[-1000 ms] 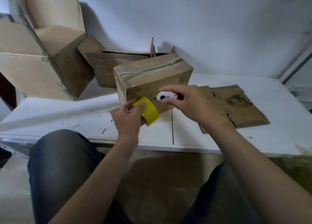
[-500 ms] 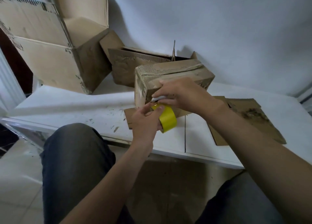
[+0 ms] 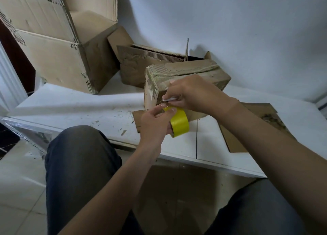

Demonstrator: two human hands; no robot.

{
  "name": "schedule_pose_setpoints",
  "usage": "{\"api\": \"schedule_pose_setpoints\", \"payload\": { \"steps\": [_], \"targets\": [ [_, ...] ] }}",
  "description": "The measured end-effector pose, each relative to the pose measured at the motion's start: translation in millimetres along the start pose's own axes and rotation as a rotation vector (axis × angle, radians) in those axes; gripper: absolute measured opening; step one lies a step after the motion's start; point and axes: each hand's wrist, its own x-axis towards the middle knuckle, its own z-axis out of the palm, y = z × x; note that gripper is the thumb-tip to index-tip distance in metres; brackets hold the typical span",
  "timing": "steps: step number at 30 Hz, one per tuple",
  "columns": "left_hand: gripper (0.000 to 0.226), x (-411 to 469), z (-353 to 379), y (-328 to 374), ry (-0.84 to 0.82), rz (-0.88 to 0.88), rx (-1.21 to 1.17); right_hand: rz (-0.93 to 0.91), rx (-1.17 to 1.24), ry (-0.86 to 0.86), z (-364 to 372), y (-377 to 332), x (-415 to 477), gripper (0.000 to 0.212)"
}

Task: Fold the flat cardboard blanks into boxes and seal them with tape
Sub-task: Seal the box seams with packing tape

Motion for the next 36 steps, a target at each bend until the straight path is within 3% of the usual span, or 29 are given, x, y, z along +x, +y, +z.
{"api": "schedule_pose_setpoints", "payload": {
  "steps": [7, 12, 19, 23, 28, 32, 36],
  "targets": [
    [0.038, 1.2, -7.5, 2.7, -0.029, 0.020, 0.041, 0.214, 0.200, -0.093, -12.9, 24.7, -19.0, 0.015],
    [0.031, -1.7, -12.6, 2.6, -0.050, 0.055, 0.059, 0.234, 0.280, -0.160, -16.1, 26.4, -24.4, 0.020],
    [0.032, -7.3, -11.0, 1.2, -0.073, 0.026, -0.002, 0.210, 0.418, 0.012, -10.8, 19.8, -30.9, 0.010],
    [0.032, -10.9, -5.1, -1.0, -0.048, 0.007, -0.040, 0.129, 0.368, 0.050, -14.4, 12.6, -22.8, 0.020],
    [0.033, -17.4, -1.5, -11.8, -0.068, -0.070, -0.011, 0.050, 0.195, 0.009, -8.9, 7.6, -13.9, 0.009],
    [0.031, -14.5, -5.6, -17.3, -0.052, -0.060, 0.024, 0.086, 0.230, -0.012, -8.5, 15.8, -20.0, 0.008],
    [0.030, -6.3, -16.8, -15.2, -0.067, 0.009, 0.197, 0.147, 0.106, 0.173, 0.1, 20.6, -51.6, 0.014]
  ]
}}
